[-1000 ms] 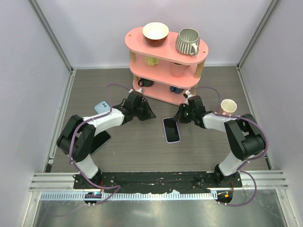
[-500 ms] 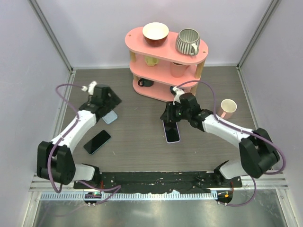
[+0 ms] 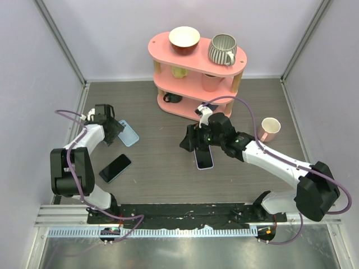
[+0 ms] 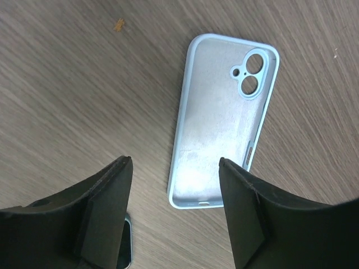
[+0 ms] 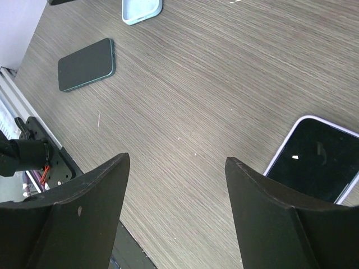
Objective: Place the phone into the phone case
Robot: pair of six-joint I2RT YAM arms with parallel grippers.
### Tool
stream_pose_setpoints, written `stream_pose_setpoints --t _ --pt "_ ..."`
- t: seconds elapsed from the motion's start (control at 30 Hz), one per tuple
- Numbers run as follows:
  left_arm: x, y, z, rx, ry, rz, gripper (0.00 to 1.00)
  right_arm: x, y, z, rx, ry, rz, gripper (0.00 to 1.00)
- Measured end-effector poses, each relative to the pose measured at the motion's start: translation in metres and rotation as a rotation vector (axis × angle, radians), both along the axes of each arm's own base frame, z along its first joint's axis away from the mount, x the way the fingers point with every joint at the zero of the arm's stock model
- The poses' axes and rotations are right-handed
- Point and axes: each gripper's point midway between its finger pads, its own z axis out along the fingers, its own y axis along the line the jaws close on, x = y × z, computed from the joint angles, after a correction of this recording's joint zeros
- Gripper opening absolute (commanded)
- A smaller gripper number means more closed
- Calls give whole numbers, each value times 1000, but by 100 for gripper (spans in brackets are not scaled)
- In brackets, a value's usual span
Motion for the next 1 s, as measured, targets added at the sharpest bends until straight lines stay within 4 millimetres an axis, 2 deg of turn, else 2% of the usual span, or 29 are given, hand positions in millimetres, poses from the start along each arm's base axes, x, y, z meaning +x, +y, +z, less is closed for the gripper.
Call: stream_pose_setpoints --t 0.17,0.37,0.53,0.7,0.87,0.9,0.97,1.0 --pt "8 0 -10 -25 -1 -22 62 -2 -6 1 -20 -8 -2 74" --pt "4 -3 -31 -35 58 -55 57 -4 -8 -2 -42 -19 12 74" --pt "6 -4 -35 -38 67 -68 50 -6 -9 2 -39 -36 28 73" --pt "18 -5 -36 -44 66 -84 43 -6 -8 8 -30 -66 48 73" --pt "19 -6 -37 -48 74 -96 24 -8 -9 12 -26 -87 63 73" --pt "18 -7 -37 -50 77 -105 16 -9 -9 13 -25 -90 64 73" --pt "16 -9 -38 -57 88 -127 7 -10 -10 14 -24 -94 66 73" --pt "14 -11 -38 -61 94 -139 0 -11 -11 13 -24 -94 67 73"
